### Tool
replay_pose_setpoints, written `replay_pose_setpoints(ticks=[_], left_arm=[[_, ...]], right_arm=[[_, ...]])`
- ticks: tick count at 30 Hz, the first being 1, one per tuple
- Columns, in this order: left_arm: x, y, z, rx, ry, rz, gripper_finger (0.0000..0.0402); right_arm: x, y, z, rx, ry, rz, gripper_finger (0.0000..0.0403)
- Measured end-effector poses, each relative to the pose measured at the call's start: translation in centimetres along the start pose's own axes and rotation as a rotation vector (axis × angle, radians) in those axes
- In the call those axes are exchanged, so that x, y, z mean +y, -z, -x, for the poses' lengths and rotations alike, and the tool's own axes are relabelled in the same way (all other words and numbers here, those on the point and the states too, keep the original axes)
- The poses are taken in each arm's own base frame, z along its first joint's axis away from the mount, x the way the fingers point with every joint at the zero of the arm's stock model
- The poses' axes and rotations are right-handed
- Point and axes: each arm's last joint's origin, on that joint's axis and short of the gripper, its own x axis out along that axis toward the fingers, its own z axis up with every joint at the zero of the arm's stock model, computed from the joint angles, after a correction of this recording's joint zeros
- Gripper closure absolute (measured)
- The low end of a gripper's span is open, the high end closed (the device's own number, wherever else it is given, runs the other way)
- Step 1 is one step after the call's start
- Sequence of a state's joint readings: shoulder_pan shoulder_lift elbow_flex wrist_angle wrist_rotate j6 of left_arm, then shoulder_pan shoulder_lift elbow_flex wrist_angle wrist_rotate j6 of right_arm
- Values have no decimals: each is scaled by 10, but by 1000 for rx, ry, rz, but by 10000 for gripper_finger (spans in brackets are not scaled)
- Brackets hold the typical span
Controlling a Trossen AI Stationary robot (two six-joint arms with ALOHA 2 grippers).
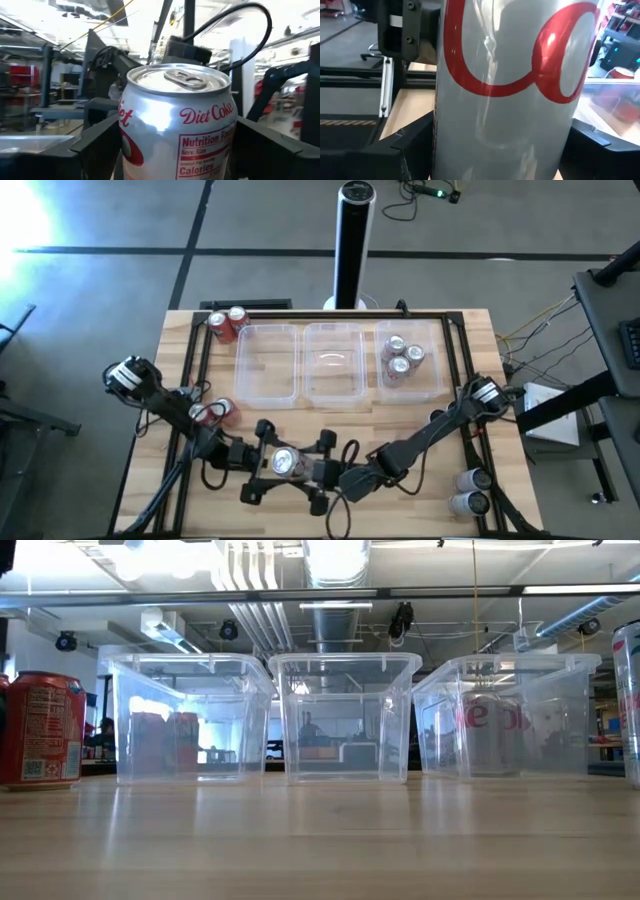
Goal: Sort soda cans
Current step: Put the red-silver soda can into the right transparent bin
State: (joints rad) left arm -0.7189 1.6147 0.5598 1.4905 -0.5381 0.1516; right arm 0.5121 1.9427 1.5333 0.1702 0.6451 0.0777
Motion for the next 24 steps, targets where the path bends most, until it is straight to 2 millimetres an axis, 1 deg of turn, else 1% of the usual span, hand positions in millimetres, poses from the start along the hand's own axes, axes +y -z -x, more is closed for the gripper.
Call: replay_pose_setpoints(ticks=[10,19,21,24], left_arm=[[8,-6,-4,-41,-22,-36,73],[11,-7,-6,-56,0,-41,73],[13,-7,-8,-56,-13,-32,73],[17,-7,-11,-44,-76,-27,79]], right_arm=[[-3,-7,-2,-72,47,-28,94],[-7,-7,-6,-74,50,-25,94],[-8,-7,-7,-72,54,-15,94],[-10,-6,-9,-67,68,-20,94]])
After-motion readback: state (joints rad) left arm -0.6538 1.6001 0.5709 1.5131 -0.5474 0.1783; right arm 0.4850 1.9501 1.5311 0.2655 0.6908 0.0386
